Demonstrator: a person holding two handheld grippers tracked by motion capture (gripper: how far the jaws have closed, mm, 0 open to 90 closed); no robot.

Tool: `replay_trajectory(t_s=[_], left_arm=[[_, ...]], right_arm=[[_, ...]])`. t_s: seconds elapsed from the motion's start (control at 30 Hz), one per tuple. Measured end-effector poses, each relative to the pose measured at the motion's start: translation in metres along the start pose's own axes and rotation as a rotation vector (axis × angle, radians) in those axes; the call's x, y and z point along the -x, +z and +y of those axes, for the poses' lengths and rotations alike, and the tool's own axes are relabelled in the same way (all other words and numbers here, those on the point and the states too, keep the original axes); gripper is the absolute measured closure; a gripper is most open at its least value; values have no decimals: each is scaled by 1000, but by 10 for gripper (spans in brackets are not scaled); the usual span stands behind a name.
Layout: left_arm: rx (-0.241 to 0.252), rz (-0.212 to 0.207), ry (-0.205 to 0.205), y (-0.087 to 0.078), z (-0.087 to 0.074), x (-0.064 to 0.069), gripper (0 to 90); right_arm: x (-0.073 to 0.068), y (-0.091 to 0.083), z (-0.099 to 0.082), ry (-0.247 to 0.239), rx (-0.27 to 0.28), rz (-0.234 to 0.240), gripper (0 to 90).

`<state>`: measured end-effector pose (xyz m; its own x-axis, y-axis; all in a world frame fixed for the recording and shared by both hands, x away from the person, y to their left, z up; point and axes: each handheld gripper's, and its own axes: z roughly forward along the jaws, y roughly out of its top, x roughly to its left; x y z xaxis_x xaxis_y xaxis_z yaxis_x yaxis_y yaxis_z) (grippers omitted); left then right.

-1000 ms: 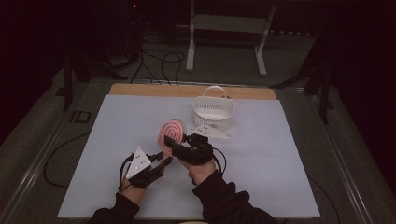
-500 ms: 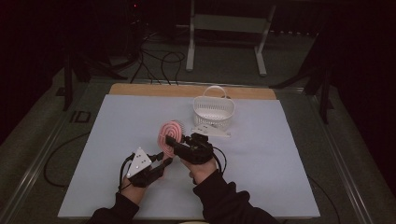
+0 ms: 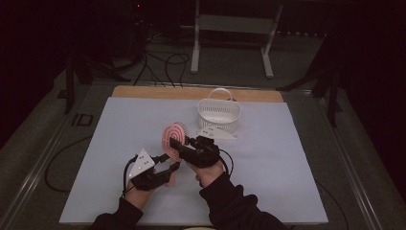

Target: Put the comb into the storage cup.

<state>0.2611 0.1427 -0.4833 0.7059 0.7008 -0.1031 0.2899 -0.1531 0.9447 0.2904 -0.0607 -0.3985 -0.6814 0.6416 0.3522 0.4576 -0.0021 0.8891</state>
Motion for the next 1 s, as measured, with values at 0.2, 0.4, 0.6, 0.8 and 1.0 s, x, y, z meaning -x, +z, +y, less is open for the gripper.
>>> replay_trajectory(t_s=[0.2,0.4,0.6,0.8,1.0], left_arm=[[-16,-8,-33,0,2,-2,374],[-18,-34,-71,-1,3,-7,246],[-27,-106,-56,-4,5,-9,99],[-74,-143,-37,-6,8,-11,5],[-129,-196,-44,-10,5,-18,1]], right_arm=[[2,-1,4,-32,4,3,651],[7,-3,7,-50,12,-14,653],[13,-6,11,-54,20,-29,653],[17,-10,15,-61,26,-31,653],[21,-13,19,-82,22,-25,653]])
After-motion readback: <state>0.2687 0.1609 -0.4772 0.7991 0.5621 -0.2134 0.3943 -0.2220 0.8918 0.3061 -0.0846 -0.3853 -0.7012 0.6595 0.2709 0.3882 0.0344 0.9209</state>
